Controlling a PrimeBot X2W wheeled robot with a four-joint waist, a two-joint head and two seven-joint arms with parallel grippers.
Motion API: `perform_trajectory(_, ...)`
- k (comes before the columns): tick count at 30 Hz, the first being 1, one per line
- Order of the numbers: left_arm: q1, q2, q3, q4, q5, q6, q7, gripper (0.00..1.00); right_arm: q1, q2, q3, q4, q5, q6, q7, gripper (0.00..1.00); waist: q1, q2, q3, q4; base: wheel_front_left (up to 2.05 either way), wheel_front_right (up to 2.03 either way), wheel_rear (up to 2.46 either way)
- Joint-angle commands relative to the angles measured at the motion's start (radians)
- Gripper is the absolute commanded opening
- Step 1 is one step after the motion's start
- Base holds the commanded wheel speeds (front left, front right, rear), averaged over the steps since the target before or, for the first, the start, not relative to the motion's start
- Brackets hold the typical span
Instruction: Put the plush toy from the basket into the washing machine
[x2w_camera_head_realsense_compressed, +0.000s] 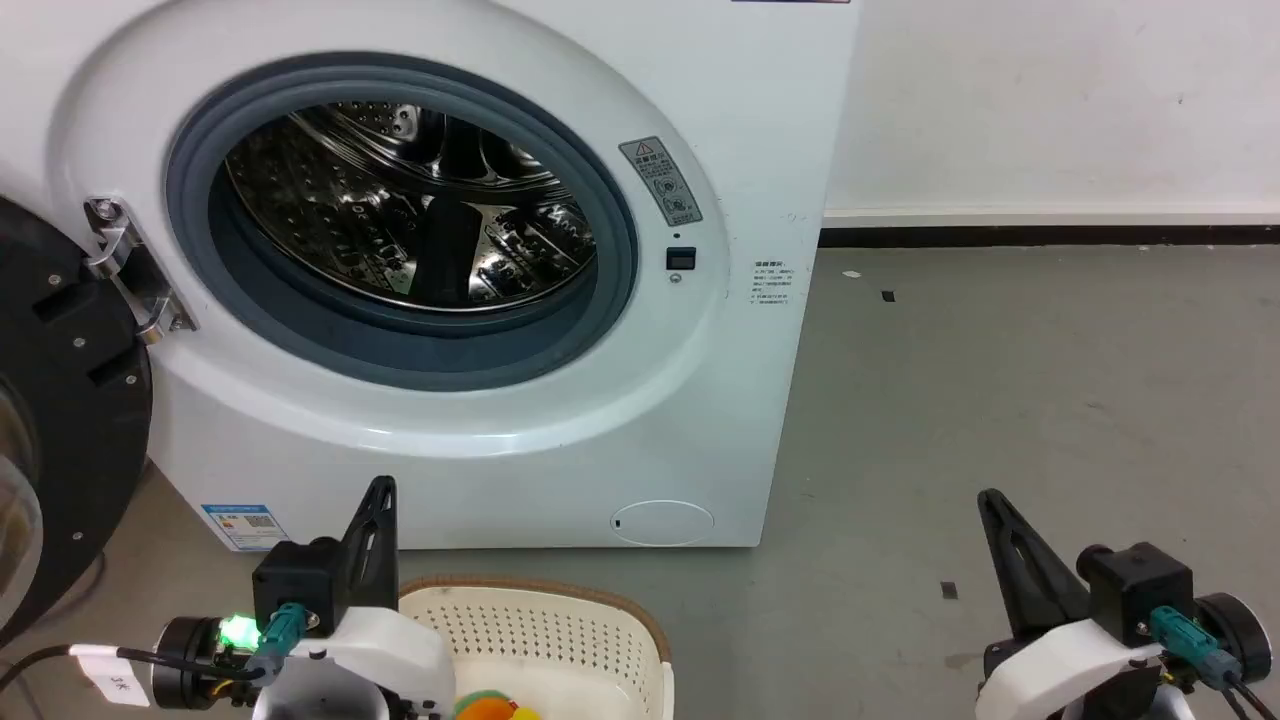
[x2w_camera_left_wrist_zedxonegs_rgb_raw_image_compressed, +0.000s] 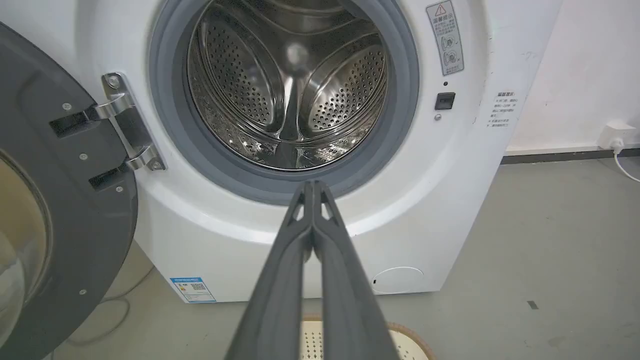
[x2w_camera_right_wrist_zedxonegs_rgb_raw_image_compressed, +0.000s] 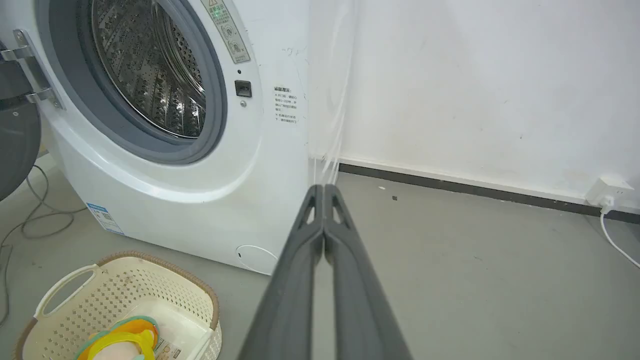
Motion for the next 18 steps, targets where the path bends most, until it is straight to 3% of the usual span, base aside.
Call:
perform_trajectory(1, 0.011, 0.000, -0.001, -0.005, 0.003, 0.002, 0.000, 0.00, -0.014, 0.000, 0.000, 0.003, -0.008, 0.001, 0.001, 0.00, 0.0000, 0.0000, 0.000, 0.000, 0.00, 0.00, 0.00)
perform_trajectory(18, 0.011, 0.000, -0.001, -0.005, 0.003, 0.002, 0.000, 0.00, -0.014, 0.000, 0.000, 0.003, -0.008, 0.001, 0.001, 0.00, 0.0000, 0.0000, 0.000, 0.000, 0.00, 0.00, 0.00)
